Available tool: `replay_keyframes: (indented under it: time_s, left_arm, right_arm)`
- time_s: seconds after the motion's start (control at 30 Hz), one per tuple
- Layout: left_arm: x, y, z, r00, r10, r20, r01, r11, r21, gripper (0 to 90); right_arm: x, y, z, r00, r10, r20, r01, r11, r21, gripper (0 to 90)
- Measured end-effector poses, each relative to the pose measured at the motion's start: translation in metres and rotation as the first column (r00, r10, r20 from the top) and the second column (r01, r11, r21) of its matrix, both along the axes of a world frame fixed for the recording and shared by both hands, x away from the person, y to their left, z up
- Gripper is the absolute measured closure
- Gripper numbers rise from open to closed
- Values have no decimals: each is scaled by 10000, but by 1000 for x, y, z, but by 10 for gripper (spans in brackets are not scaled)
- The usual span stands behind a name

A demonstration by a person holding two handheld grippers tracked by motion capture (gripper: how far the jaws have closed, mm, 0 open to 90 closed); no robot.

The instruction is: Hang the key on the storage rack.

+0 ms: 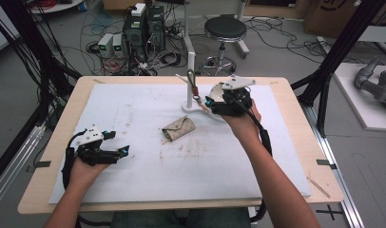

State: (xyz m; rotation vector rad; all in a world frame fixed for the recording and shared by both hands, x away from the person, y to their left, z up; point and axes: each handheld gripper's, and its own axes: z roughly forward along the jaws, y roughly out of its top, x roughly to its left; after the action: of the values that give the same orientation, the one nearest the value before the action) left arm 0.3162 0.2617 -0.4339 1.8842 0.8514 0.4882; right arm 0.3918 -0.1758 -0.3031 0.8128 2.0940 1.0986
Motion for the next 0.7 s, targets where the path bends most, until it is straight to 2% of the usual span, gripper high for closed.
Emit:
replay_keyframes:
  time_s: [0.07,0.13,0.3,0.43,0.67,0.7]
  left_arm:
    - [0,0,0,10000,-4,13,4,10000,-5,174]
    - [0,0,1,10000,-16,10,16,10000,5,174]
    - [-1,-1,2,9999,-36,112,35,10000,10,175]
    - [-2,-2,4,9997,-66,247,67,10000,-6,175]
    - [-1,-4,4,9994,-177,297,179,9998,-44,175]
    - [-1,-5,3,9994,-214,261,215,9998,-57,175]
  right_arm:
    - [-7,-6,-3,9999,-7,-150,7,10000,-6,316]
    - [-14,-14,-8,10000,33,-53,-32,9998,179,314]
    - [-27,-32,-19,9995,10,-321,6,9988,493,299]
    - [-38,-45,-28,9991,-12,-432,34,9987,516,288]
    - [-53,-64,-38,9991,-105,-416,142,9957,910,274]
    - [-59,-69,-43,9994,-105,-344,138,9952,971,271]
